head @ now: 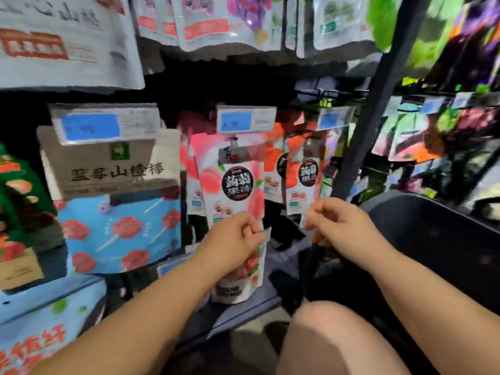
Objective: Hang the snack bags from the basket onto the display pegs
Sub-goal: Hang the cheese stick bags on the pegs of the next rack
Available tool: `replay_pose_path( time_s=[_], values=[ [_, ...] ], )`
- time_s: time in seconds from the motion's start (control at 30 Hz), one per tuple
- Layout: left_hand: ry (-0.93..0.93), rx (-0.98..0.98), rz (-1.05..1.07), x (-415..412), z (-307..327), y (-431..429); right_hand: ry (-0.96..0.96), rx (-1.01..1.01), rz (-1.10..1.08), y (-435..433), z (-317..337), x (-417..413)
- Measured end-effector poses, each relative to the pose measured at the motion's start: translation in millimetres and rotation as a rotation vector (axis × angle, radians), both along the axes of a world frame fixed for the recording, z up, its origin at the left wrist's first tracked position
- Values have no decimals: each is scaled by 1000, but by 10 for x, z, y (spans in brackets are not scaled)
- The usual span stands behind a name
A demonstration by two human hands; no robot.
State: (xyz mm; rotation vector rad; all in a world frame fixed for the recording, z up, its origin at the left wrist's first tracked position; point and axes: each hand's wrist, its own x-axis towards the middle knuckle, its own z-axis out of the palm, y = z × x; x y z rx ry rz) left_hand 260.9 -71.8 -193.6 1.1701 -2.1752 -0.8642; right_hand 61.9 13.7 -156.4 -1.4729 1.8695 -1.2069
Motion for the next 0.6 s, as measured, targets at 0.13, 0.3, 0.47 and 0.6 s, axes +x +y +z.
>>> replay_pose_path(
  time_s=[0.13, 0.3, 0.47, 0.6],
  values=[
    [36, -30, -164, -959, 82, 135, -4, 6, -210, 389, -31, -960],
    [4, -68, -362, -1997, 96, 323, 61, 132, -366, 806, -249, -1968],
    [-169, -85, -487, -2786, -28, 436, 214, 376, -404, 1184, -545, -2711],
    [-298, -72, -588, -3250, -111, 684, 324, 690, -298, 1497, -840, -3114]
  ],
)
